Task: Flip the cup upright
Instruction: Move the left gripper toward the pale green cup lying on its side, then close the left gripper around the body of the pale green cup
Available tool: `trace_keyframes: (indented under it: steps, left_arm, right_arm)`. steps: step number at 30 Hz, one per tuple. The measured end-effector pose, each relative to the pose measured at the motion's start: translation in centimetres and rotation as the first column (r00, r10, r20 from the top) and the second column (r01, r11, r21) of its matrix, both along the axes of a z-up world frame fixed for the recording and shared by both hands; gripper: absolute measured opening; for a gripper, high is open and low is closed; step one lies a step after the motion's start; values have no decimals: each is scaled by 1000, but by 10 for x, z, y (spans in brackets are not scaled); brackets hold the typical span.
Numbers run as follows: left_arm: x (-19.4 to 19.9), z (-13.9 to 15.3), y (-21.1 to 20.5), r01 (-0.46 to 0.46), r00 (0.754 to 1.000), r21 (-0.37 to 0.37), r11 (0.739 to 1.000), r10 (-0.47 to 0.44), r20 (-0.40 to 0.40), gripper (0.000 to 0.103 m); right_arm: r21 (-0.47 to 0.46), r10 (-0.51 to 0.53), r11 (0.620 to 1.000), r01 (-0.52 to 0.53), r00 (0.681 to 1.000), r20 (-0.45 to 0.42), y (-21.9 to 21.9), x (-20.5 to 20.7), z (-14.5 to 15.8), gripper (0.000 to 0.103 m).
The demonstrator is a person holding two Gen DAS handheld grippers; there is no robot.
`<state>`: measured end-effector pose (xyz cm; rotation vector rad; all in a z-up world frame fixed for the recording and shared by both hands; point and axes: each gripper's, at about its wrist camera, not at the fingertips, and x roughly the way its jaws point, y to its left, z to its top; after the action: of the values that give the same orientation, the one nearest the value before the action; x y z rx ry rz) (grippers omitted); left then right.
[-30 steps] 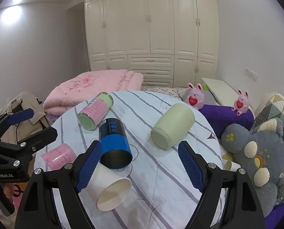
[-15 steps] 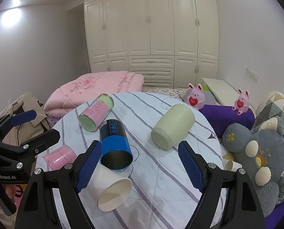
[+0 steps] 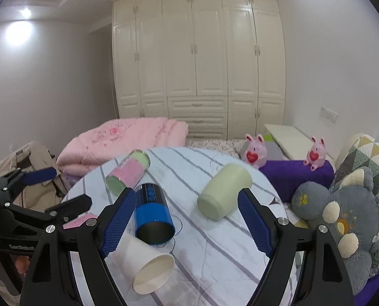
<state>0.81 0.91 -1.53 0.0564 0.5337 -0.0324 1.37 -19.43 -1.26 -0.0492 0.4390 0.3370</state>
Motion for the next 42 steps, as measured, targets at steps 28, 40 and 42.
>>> trace_keyframes:
  steps: [28,40,42]
  left_arm:
    - [39,10,-17,31,998,98,995,-26,-54,103]
    - [93,12,-23,95,983,114,989,-76,-166,103]
    - [104,12,-26,110,977,109,988,-88,-194,103]
  right_arm:
    - [94,-49,994,62,989,-142,-17,42,-16,83]
    - [114,-48,990,85,955,-294,-19,87,-32,83]
    - [89,-80,990,112,948,-308,-19,97,-35,83]
